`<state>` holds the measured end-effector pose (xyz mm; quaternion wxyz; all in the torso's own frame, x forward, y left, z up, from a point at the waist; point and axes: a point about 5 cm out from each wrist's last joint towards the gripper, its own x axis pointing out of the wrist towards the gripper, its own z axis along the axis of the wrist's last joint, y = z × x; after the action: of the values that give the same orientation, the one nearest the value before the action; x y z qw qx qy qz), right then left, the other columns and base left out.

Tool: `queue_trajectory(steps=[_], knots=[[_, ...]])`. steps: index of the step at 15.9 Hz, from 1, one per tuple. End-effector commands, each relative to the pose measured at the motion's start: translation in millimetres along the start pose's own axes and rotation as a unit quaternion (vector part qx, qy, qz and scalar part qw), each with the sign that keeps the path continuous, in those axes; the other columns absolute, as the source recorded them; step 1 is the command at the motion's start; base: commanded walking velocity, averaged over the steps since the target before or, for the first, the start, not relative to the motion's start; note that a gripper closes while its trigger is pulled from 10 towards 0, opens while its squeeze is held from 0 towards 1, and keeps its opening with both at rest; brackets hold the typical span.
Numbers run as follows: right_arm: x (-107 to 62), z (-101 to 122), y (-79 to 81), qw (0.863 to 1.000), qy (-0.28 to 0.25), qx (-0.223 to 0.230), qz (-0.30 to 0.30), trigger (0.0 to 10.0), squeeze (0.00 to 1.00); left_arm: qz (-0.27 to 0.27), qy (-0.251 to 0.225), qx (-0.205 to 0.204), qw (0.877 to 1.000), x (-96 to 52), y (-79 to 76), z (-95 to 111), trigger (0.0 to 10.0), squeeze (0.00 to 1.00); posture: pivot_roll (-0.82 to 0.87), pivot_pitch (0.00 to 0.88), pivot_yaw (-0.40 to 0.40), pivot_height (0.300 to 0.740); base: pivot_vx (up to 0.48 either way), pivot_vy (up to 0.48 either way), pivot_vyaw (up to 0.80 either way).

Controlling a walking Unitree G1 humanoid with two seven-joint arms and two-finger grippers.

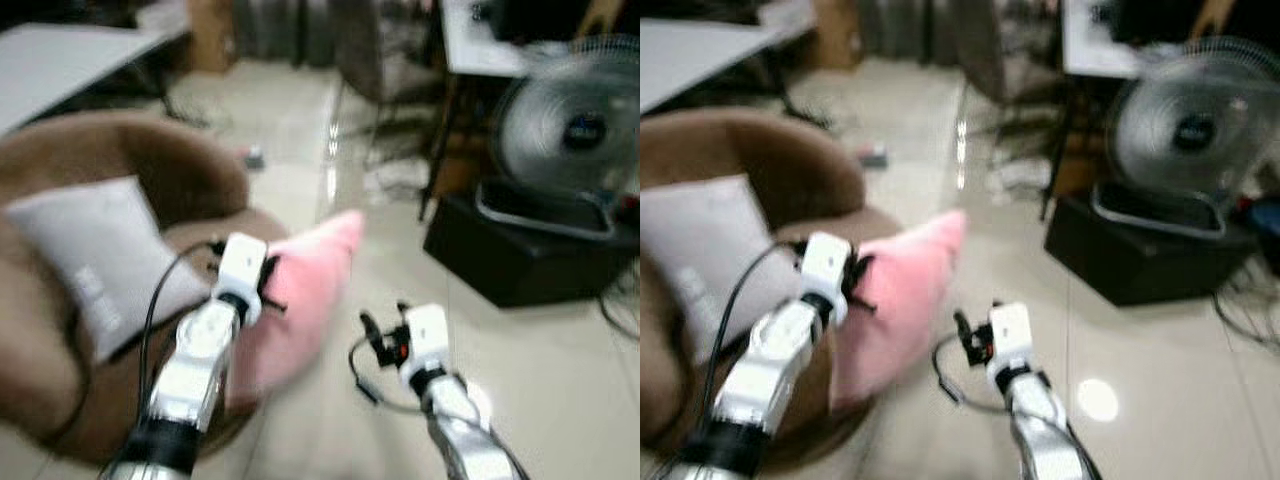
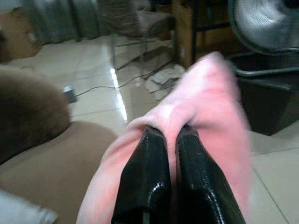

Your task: Move the pillow to the sofa from floor

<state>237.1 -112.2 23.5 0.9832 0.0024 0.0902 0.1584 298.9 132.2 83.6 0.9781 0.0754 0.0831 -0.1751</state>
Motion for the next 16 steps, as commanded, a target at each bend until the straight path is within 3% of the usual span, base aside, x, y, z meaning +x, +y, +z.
queue_trajectory(steps=[1,9,13,16], knots=[[-1.2,1.9,-6.9,1.0,0.002,-0.007,-0.012,10.0,0.1,-0.014,-0.027,0.005,1.0,5.9,-6.0,15.1,0.0,0.0,0.08,0.0,0.04,0.74,0.48,0.0,0.0],[1.4,4.5,-8.8,1.0,0.004,-0.004,-0.011,10.0,0.11,-0.015,-0.024,0.013,1.0,7.2,-5.5,14.4,0.0,0.0,0.08,0.0,0.045,0.74,0.48,0.0,0.0],[-0.9,2.6,-7.6,1.0,0.003,-0.003,-0.013,10.0,0.12,-0.024,-0.026,-0.001,0.999,7.9,-8.0,13.6,0.0,0.0,0.08,0.0,0.051,0.74,0.48,0.0,0.0],[-0.9,2.7,-7.7,1.0,0.0,0.001,-0.014,10.0,0.2,-0.028,-0.03,-0.009,0.999,7.6,-10.2,14.1,0.0,0.0,0.08,0.0,0.052,0.74,0.156,0.0,0.7]])
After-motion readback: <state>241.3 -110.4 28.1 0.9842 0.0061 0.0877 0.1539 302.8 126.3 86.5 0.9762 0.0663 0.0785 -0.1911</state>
